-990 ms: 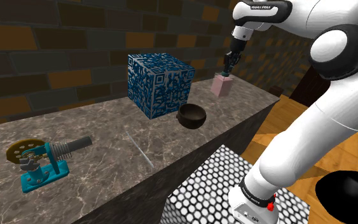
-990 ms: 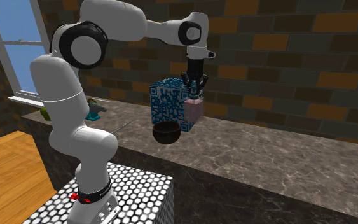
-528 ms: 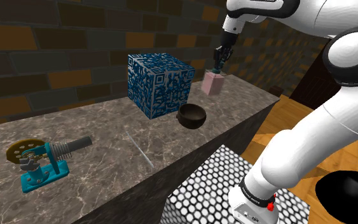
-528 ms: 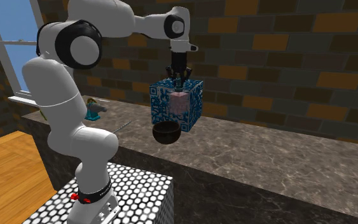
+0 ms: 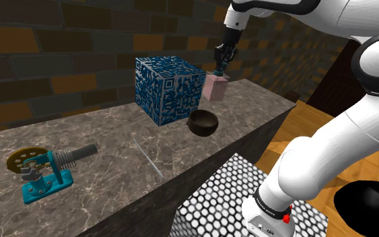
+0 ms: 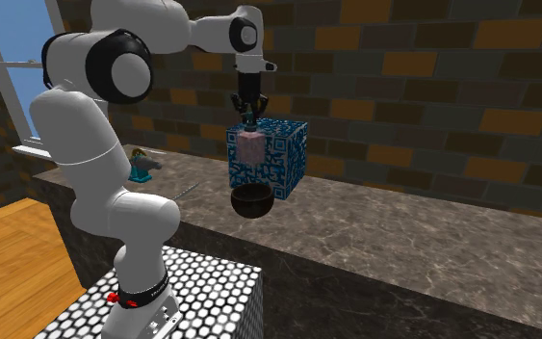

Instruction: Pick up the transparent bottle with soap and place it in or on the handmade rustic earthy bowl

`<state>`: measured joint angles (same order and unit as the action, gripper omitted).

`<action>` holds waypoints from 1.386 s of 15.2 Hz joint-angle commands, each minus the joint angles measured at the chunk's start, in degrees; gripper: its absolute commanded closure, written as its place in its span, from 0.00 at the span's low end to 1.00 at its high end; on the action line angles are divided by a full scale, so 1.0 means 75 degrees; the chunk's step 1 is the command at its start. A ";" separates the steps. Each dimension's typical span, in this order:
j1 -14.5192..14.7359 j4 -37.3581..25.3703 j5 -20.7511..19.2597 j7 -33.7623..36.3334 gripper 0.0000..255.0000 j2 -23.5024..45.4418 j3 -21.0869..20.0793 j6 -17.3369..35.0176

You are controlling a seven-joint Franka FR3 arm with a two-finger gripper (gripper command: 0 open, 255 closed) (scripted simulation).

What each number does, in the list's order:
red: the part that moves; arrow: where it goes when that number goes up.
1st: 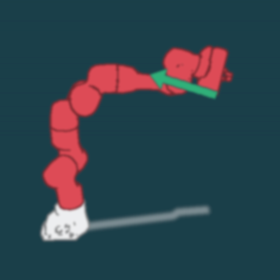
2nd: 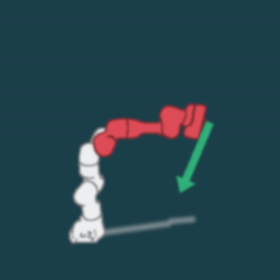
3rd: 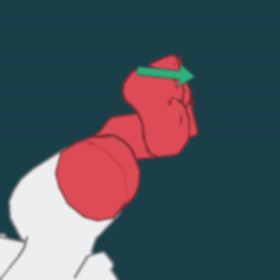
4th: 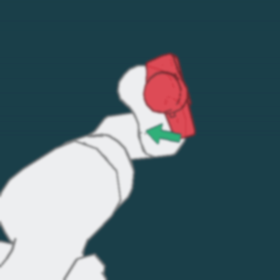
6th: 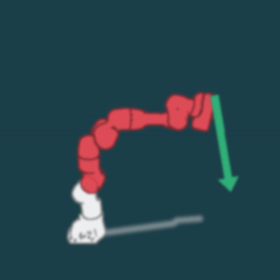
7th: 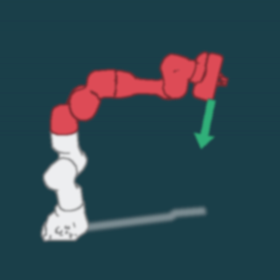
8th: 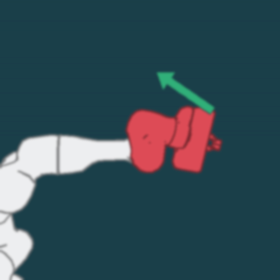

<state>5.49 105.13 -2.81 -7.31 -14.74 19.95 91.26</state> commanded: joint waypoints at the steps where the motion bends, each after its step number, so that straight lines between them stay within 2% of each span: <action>1: 0.0015 0.0200 -0.0004 0.0068 1.00 -0.0038 -0.0037 0.0163; 21: -0.0046 0.2337 -0.0075 0.0050 1.00 -0.0121 0.0052 0.2221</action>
<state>5.15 121.89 -3.38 -6.93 -15.71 20.31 107.05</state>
